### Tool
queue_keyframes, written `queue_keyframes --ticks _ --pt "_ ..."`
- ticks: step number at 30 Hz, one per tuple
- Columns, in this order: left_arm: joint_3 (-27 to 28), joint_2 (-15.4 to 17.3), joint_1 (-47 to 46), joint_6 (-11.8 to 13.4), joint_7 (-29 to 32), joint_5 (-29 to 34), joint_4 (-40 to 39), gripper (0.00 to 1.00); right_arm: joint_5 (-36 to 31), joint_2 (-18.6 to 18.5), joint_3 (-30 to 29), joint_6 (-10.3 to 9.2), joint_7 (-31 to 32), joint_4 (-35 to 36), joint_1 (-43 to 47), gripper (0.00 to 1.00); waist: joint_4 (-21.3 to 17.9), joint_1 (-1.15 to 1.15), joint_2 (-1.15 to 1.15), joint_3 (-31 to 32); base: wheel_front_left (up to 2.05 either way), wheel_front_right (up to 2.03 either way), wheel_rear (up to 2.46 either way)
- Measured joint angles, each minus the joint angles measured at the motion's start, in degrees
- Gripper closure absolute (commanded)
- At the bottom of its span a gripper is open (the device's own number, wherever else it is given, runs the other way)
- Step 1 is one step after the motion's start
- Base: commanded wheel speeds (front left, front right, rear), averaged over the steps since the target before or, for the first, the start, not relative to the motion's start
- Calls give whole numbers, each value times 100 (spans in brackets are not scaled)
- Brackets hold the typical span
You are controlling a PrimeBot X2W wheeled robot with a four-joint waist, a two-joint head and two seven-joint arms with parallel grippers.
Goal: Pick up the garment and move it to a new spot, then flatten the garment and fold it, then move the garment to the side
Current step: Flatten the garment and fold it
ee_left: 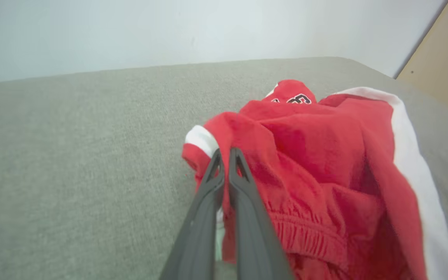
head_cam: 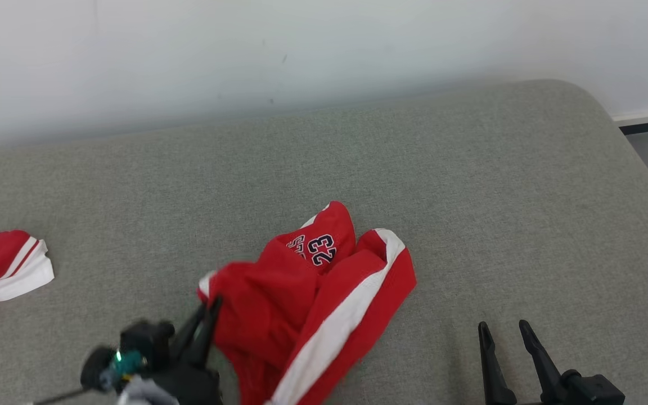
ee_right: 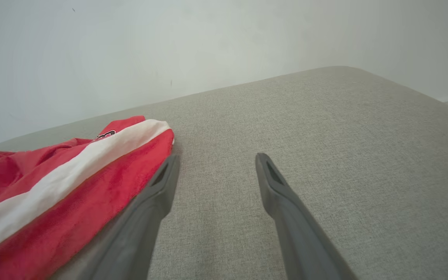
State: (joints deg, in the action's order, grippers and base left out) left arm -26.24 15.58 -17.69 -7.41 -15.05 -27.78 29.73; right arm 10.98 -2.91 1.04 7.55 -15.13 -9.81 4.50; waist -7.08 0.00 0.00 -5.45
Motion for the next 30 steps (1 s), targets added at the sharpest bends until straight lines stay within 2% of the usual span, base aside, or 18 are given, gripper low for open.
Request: queue_keyframes --ticks 10,17,18,19,25,30 --pt "-502 682 -1904 -9 2 -166 285 100 58 -1 64 0 0 7 -148 0 -278 0 0 -124 0 0 0" --pt "-914 922 -2462 -9 40 -513 960 100 111 -1 63 0 0 -8 -223 0 -525 0 0 -304 0 0 0" --pt "-966 933 -2484 -9 46 -533 1091 56 113 -1 59 0 0 -7 -230 0 -543 1 0 -330 0 0 0" --pt "-1006 939 -2487 -9 45 -568 1196 0 121 -1 53 0 0 -10 -236 0 -557 1 0 -351 0 0 0" --pt "-964 913 -2470 -9 15 -721 1295 0 137 -2 -30 0 0 -7 -234 0 -496 0 0 -376 0 0 0" --pt "-545 1010 -2037 -9 0 -716 615 0 137 0 -42 0 0 13 -204 0 -315 0 0 -318 0 0 0"
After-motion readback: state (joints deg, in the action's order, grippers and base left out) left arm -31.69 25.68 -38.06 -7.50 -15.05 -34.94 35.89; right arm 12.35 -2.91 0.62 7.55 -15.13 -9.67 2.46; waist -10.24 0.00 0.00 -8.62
